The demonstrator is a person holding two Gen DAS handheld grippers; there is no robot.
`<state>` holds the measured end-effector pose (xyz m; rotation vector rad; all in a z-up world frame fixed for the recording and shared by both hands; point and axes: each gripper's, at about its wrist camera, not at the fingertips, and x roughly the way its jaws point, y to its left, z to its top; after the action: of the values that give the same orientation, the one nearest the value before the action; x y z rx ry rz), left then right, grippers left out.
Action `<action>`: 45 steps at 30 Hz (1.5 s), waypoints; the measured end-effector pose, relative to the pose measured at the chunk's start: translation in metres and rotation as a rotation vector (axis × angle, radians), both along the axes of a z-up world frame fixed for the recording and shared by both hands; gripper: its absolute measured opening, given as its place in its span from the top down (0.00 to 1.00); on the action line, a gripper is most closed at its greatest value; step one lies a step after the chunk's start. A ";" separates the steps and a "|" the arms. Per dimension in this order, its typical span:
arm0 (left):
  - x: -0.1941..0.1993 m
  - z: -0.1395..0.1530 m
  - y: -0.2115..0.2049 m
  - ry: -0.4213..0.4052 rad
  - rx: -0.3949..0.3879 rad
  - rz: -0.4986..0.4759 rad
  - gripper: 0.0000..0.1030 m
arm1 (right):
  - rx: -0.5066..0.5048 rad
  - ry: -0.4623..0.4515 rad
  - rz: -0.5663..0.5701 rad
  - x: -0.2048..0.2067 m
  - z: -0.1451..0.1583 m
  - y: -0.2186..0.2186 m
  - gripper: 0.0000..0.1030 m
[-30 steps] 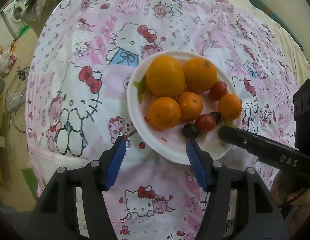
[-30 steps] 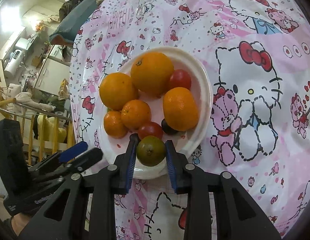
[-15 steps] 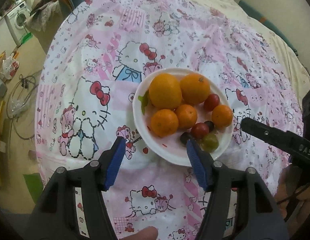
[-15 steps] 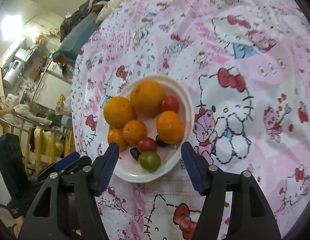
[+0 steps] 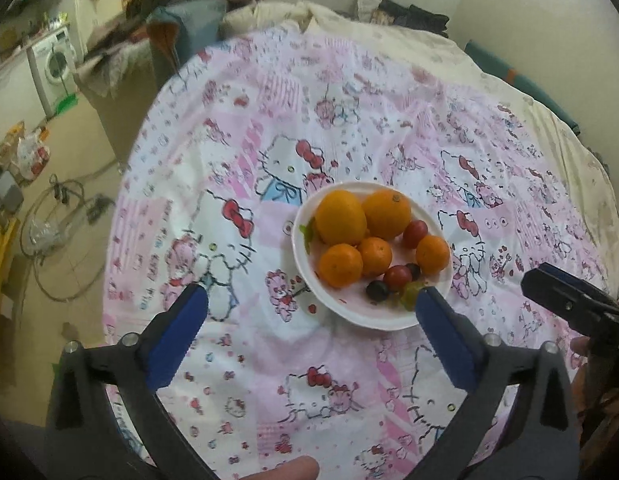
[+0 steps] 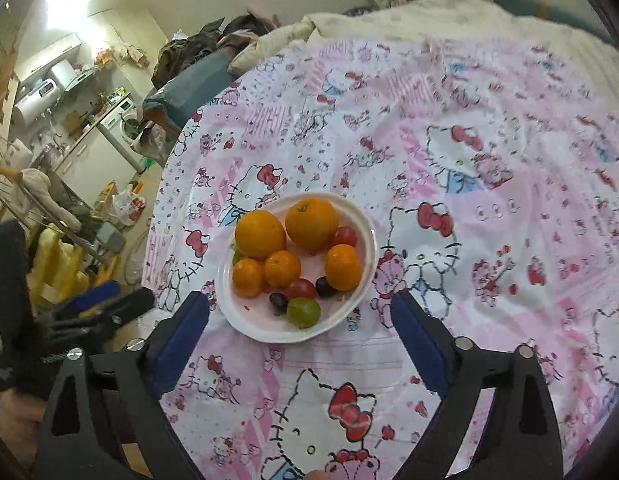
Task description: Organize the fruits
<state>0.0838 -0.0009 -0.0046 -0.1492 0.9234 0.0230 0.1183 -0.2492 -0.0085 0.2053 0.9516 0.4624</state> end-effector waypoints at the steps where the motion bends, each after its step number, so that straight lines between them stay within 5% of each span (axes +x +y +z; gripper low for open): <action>1: -0.003 0.002 0.000 -0.006 0.013 -0.003 0.01 | 0.008 -0.007 -0.013 -0.005 0.000 -0.002 0.04; 18: -0.034 0.017 0.006 -0.094 0.014 0.008 0.00 | -0.087 -0.153 -0.093 -0.044 0.004 0.008 0.00; 45: -0.032 0.011 -0.001 -0.080 0.053 -0.003 0.00 | -0.067 -0.128 -0.119 -0.037 -0.001 0.005 0.00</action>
<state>0.0519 -0.0020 0.0061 -0.0987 0.8428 0.0385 0.0810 -0.2441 -0.0099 0.1689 0.8232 0.3298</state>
